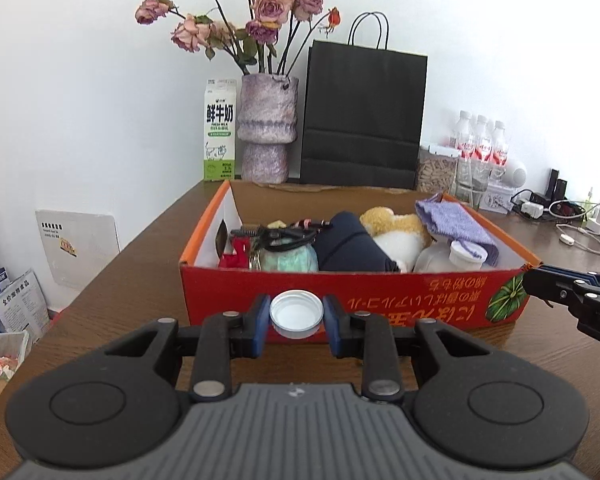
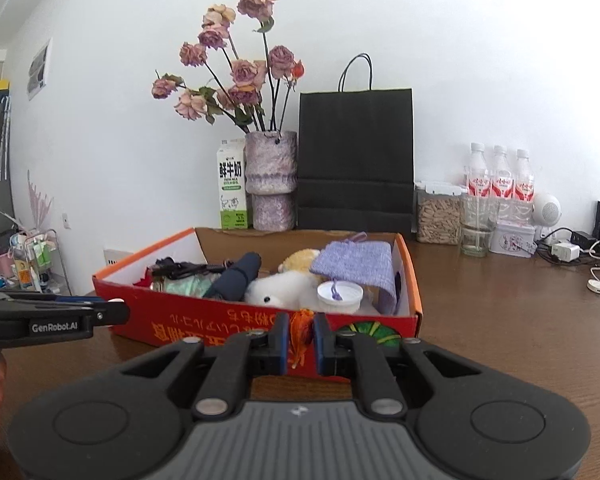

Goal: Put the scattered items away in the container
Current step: 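Carry the orange item and white cap into the box and open both grippers, then withdraw both grippers from the box toward the white ridged cap and black cable, then grasp the white ridged cap with the right gripper while the left grasps the black cable, then carry the white ridged cap and black cable into the box and open both grippers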

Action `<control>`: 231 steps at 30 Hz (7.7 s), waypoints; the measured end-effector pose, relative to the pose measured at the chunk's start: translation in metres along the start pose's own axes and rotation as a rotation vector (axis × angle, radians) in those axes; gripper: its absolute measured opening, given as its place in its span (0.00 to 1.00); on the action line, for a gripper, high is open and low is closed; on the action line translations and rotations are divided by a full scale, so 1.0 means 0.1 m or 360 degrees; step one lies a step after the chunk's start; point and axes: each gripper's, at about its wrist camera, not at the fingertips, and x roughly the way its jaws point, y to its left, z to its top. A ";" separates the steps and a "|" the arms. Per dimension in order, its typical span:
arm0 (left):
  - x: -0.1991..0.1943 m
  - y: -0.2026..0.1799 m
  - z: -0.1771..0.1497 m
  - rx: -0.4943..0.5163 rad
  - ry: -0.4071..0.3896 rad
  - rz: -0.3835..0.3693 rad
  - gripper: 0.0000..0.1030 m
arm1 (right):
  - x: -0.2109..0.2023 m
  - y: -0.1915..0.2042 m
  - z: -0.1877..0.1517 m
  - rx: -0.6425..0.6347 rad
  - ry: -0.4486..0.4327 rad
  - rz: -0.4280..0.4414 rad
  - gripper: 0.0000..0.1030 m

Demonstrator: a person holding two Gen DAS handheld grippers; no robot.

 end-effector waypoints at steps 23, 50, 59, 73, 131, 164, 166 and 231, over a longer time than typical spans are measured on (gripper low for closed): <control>0.83 0.09 0.51 -0.0139 -0.0135 0.0074 0.28 | 1.01 0.07 0.35 0.0065 0.0009 0.0046 0.11; 0.79 -0.01 0.35 -0.0052 -0.0209 0.0155 0.87 | 0.96 0.19 0.25 0.0010 -0.0033 -0.0024 0.77; 0.74 0.00 0.35 -0.0063 -0.0272 0.0215 1.00 | 0.87 0.16 0.28 0.0029 -0.0104 -0.0059 0.97; 0.74 -0.02 0.32 -0.0062 -0.0275 0.0183 1.00 | 0.83 0.16 0.25 0.0016 -0.0104 -0.0080 1.00; 0.44 0.07 -0.28 0.0016 0.0356 0.0092 1.00 | 0.27 -0.02 -0.39 0.0059 0.0488 0.0091 0.25; 0.81 -0.73 -0.16 0.0067 0.0441 0.0087 0.72 | 0.43 -0.41 -0.27 0.0135 0.0353 -0.0040 0.25; 0.75 -0.74 -0.14 0.0086 0.0442 0.0067 0.54 | 0.43 -0.41 -0.27 0.0136 0.0351 -0.0037 0.25; 0.82 -0.19 0.41 0.0066 -0.0160 0.0127 0.69 | 0.98 0.12 0.32 0.0011 -0.0022 0.0018 0.30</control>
